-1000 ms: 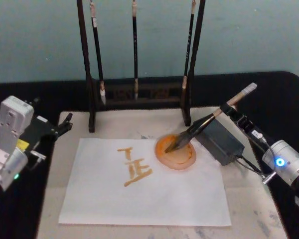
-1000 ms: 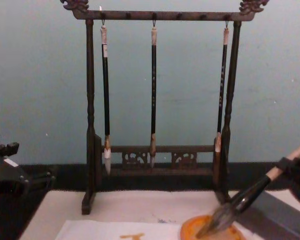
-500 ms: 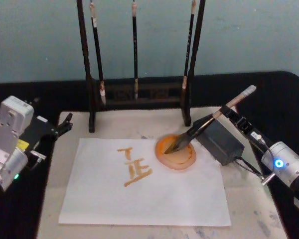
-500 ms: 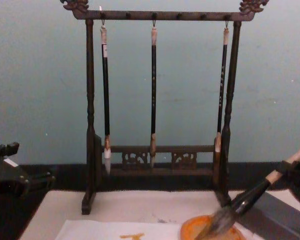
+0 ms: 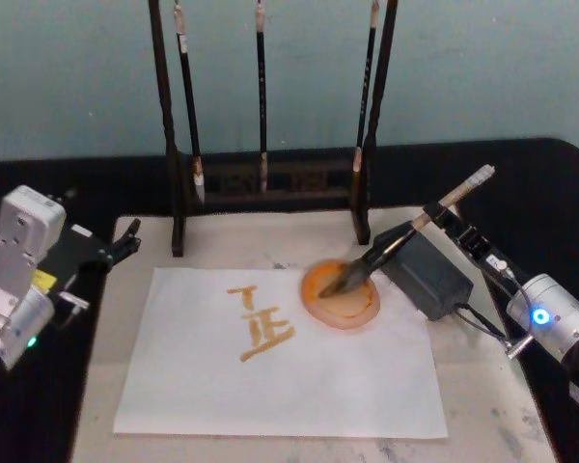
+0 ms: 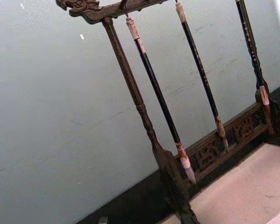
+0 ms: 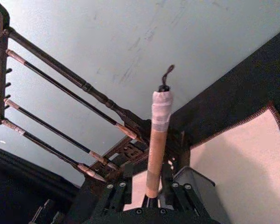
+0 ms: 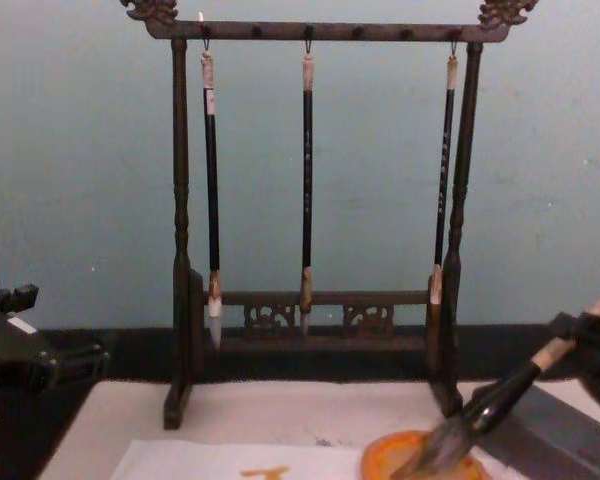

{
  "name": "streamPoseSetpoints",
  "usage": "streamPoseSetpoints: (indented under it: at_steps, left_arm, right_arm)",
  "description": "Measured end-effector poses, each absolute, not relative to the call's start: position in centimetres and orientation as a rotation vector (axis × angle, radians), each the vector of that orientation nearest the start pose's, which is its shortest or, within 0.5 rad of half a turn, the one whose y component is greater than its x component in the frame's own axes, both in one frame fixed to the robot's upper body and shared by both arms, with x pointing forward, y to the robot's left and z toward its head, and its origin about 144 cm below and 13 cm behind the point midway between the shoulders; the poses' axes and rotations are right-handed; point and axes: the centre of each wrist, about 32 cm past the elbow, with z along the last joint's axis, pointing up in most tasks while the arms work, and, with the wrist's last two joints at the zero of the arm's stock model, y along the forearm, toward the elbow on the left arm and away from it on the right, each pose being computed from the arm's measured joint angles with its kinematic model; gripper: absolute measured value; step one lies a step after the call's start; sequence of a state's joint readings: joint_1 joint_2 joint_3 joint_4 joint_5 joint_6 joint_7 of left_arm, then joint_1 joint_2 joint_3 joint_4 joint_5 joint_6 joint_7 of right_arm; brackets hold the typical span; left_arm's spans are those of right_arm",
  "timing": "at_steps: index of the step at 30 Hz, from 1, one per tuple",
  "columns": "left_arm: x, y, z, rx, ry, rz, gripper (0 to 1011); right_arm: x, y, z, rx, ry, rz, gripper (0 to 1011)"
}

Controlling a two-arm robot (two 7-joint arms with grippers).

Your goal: Pick up the brush from the inkstone, write on the paper, then place the brush back to its original position.

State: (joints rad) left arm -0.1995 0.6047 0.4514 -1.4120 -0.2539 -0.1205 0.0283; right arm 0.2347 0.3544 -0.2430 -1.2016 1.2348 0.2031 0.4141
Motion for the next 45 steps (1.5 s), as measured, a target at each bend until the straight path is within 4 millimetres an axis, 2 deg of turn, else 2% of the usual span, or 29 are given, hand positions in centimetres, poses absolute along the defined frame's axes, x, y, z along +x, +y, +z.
streamPoseSetpoints:
  at_steps: [4,11,12,13,18,22,37,45]
  left_arm:
    - [48.9,31.0,114.0,0.305,-0.285,1.248,1010]
    - [48.9,31.0,114.0,0.305,-0.285,1.248,1010]
    - [48.9,31.0,114.0,0.305,-0.285,1.248,1010]
    - [48.9,31.0,114.0,0.304,-0.285,1.248,1010]
    - [48.9,31.0,114.0,0.305,-0.285,1.248,1010]
    - [48.9,31.0,114.0,0.304,-0.285,1.248,1010]
    - [48.9,31.0,114.0,0.304,-0.285,1.248,1010]
    - [48.9,31.0,114.0,0.305,-0.285,1.248,1010]
  right_arm:
    - [51.3,-30.1,110.7,0.485,0.830,-0.987,471]
    - [51.3,-30.1,110.7,0.485,0.830,-0.987,717]
    - [51.3,-30.1,110.7,0.485,0.830,-0.987,717]
    - [51.3,-30.1,110.7,0.485,0.830,-0.987,777]
    - [51.3,-30.1,110.7,0.485,0.830,-0.987,932]
    - [51.3,-30.1,110.7,0.484,0.830,-0.987,994]
    - [51.3,-30.1,110.6,0.481,0.828,-0.988,1000]
    - [50.0,-30.4,110.6,0.468,0.807,-1.005,1000]
